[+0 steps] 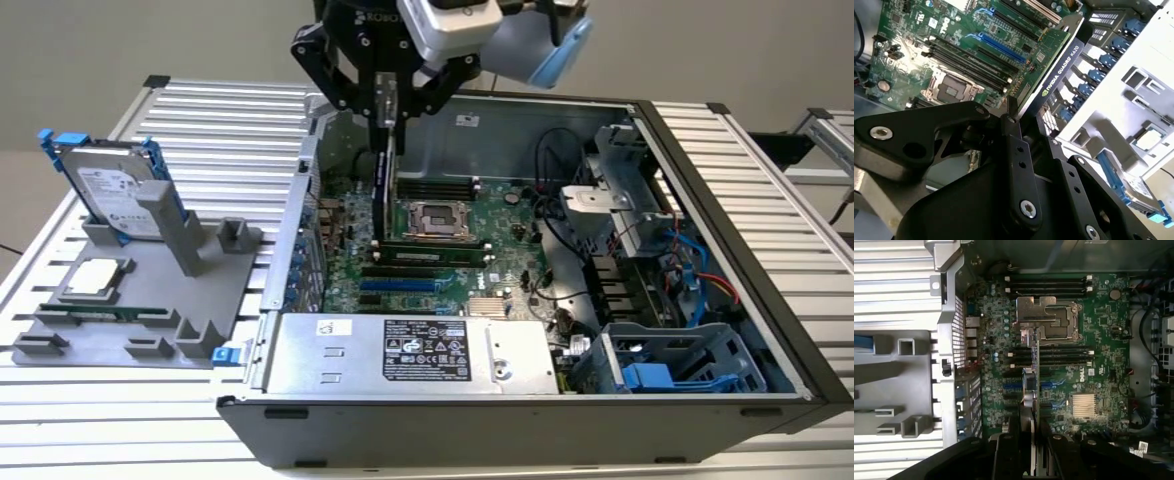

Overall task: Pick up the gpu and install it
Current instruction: 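Pick up the gpu and move the gpu toward the slot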

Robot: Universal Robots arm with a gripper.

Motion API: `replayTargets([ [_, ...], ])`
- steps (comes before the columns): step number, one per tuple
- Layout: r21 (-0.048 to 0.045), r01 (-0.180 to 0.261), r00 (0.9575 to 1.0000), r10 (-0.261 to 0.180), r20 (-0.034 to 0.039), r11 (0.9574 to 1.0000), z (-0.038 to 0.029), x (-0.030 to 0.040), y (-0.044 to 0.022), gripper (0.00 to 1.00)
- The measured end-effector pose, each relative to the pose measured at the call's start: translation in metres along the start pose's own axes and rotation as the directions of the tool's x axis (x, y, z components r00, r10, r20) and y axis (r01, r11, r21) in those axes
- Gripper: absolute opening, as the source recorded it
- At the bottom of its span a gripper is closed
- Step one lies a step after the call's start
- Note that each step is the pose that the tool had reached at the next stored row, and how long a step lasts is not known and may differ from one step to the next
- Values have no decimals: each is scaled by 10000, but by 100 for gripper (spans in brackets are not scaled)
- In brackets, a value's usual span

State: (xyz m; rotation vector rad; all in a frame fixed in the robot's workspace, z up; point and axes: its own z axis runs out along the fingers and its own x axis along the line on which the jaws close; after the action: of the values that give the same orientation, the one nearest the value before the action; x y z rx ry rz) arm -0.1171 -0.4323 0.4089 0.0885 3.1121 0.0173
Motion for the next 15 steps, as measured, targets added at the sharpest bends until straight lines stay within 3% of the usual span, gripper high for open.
replayTargets([
  [15,1,0,10000,0,-6,10000,8,-274,16,0],
])
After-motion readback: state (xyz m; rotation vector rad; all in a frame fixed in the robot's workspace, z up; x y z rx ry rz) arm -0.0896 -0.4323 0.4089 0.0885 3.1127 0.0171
